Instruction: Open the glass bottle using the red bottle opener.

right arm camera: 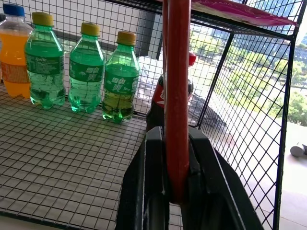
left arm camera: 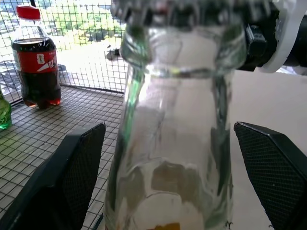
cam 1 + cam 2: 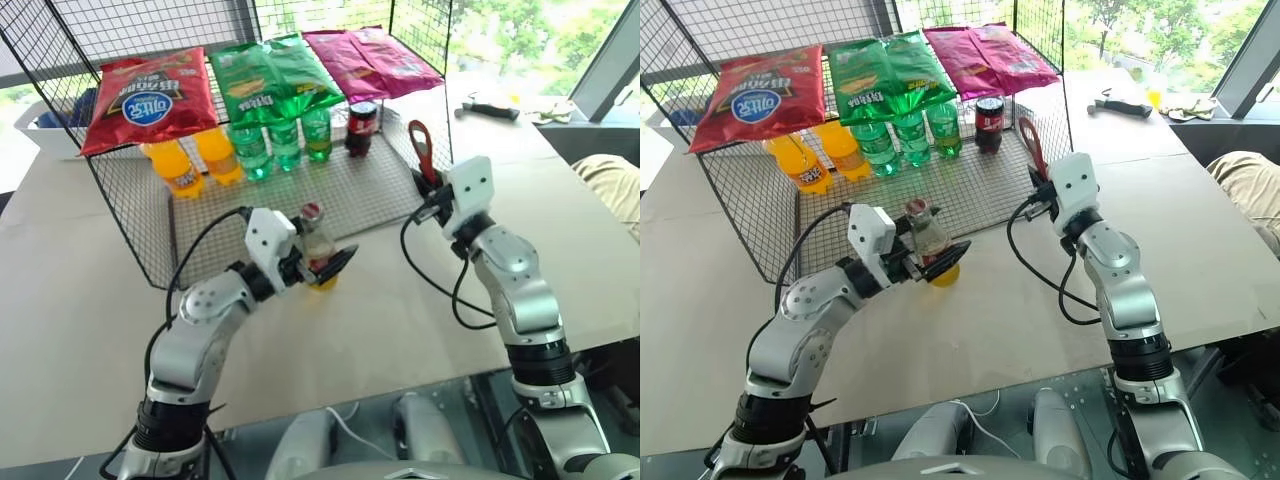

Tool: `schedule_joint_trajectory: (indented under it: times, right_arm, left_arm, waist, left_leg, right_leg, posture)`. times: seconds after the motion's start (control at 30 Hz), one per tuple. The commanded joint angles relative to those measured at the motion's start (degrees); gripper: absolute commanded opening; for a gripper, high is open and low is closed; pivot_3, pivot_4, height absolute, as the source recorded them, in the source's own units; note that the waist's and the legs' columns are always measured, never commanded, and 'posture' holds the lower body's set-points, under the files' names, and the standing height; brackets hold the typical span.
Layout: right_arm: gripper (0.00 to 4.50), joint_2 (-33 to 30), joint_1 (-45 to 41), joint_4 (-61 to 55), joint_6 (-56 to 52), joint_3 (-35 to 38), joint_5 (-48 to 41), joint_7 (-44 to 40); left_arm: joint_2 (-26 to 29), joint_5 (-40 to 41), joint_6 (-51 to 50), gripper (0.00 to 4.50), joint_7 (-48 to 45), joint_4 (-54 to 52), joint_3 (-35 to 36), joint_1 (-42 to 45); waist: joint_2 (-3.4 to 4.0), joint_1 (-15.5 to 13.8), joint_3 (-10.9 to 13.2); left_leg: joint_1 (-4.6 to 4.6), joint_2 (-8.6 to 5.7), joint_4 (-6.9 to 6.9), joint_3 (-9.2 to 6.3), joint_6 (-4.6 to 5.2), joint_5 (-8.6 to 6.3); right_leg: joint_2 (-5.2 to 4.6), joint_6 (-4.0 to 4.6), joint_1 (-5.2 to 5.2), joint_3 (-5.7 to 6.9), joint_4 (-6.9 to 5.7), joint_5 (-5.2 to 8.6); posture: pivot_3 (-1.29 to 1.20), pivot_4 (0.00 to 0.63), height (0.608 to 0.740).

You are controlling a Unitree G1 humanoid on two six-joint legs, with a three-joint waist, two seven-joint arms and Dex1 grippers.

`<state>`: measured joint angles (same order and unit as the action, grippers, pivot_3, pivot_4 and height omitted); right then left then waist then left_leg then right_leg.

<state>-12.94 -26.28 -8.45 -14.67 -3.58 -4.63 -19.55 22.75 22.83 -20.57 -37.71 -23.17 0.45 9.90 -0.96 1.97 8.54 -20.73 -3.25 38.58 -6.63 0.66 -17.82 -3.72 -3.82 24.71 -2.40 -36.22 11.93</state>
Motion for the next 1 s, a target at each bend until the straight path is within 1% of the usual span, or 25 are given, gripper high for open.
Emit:
schedule_joint_trajectory:
  times: [0.03, 0.2, 0.43, 0.57, 0.67, 0.7, 0.77, 0.8, 1.0]
  right_arm:
    - [0.0, 0.1, -0.3, -1.7, 1.4, 0.1, -0.1, -0.1]
    - [0.0, 0.1, -0.5, -1.5, 1.4, -0.1, -0.1, -0.3]
    - [0.0, 0.0, -1.0, -1.3, 1.4, -0.5, -0.1, -0.5]
    - [0.0, 0.1, -1.1, -1.4, 1.3, -0.9, 0.0, -0.6]
    - [0.0, 0.1, -1.3, -1.4, 1.3, -1.1, 0.0, -0.6]
    - [0.0, 0.1, -1.3, -1.4, 1.3, -1.2, 0.0, -0.6]
    - [0.0, 0.1, -1.5, -1.4, 1.3, -1.2, 0.1, -0.7]
    - [0.0, 0.1, -1.5, -1.4, 1.3, -1.3, 0.1, -0.7]
    - [0.0, -0.2, -1.6, -1.9, 1.5, -2.3, 0.4, -1.4]
  left_arm:
    - [-0.1, 2.0, 1.8, 4.43, -0.2, -2.9, 1.4, -0.7]
    - [-1.6, 3.6, 3.4, 4.43, 0.2, -2.4, 2.4, -1.4]
    - [-2.1, 2.8, 6.9, 4.43, -0.1, -0.9, 1.8, -2.2]
    - [-1.6, 1.0, 8.6, 4.43, -0.9, 0.0, 0.5, -2.7]
    - [-2.2, 1.0, 9.2, 3.69, -0.6, 1.1, 0.7, -2.5]
    - [-2.5, 1.1, 9.4, 3.31, -0.5, 1.4, 0.8, -2.5]
    - [-2.7, 0.9, 9.9, 2.39, -0.5, 2.1, 0.8, -2.5]
    - [-2.7, 0.8, 10.1, 2.18, -0.5, 2.3, 0.7, -2.5]
    - [-2.9, 0.4, 11.4, 2.19, -0.7, 2.5, 0.6, -3.1]
  waist:
    - [0.0, 0.0, 0.0]
    - [0.0, 0.0, 0.0]
    - [0.0, 0.0, 0.0]
    - [0.0, 0.0, 0.0]
    - [0.0, 0.0, 0.0]
    - [0.0, 0.0, 0.0]
    - [0.0, 0.0, 0.0]
    - [0.0, 0.0, 0.0]
    - [0.0, 0.0, 0.0]
  left_leg:
    - [0.0, 0.0, 0.0, 0.0, 0.0, 0.0]
    - [-0.01, 0.0, 0.0, -0.01, 0.0, 0.0]
    - [0.0, 0.0, 0.0, 0.0, 0.0, 0.0]
    - [0.0, 0.0, -0.01, 0.01, 0.0, 0.0]
    - [0.0, 0.0, -0.02, 0.0, 0.0, 0.0]
    - [0.0, 0.0, -0.01, 0.01, 0.0, 0.0]
    - [0.0, -0.01, -0.01, 0.01, 0.0, 0.0]
    - [0.0, -0.01, -0.01, 0.01, 0.0, 0.0]
    - [0.01, 0.0, -0.01, 0.0, 0.0, 0.0]
  right_leg:
    - [0.0, 0.0, 0.0, 0.0, 0.0, 0.0]
    - [0.0, 0.0, 0.0, 0.0, 0.01, 0.0]
    - [0.0, 0.0, 0.0, 0.0, 0.01, 0.0]
    - [0.01, 0.0, 0.0, 0.0, 0.02, 0.0]
    - [0.01, 0.0, 0.0, 0.0, 0.03, 0.0]
    - [0.01, 0.0, 0.0, 0.0, 0.03, 0.0]
    - [0.01, 0.0, 0.0, 0.0, 0.03, 0.0]
    - [0.01, 0.0, -0.01, 0.0, 0.03, 0.0]
    - [0.01, 0.0, -0.01, 0.0, 0.03, 0.0]
  posture:
    - [0.0, 0.15, 0.74]
    - [0.0, 0.15, 0.74]
    - [0.0, 0.15, 0.74]
    - [0.0, 0.15, 0.74]
    - [0.0, 0.15, 0.74]
    - [0.0, 0.15, 0.74]
    - [0.0, 0.15, 0.74]
    - [0.0, 0.15, 0.74]
    - [0.0, 0.15, 0.74]
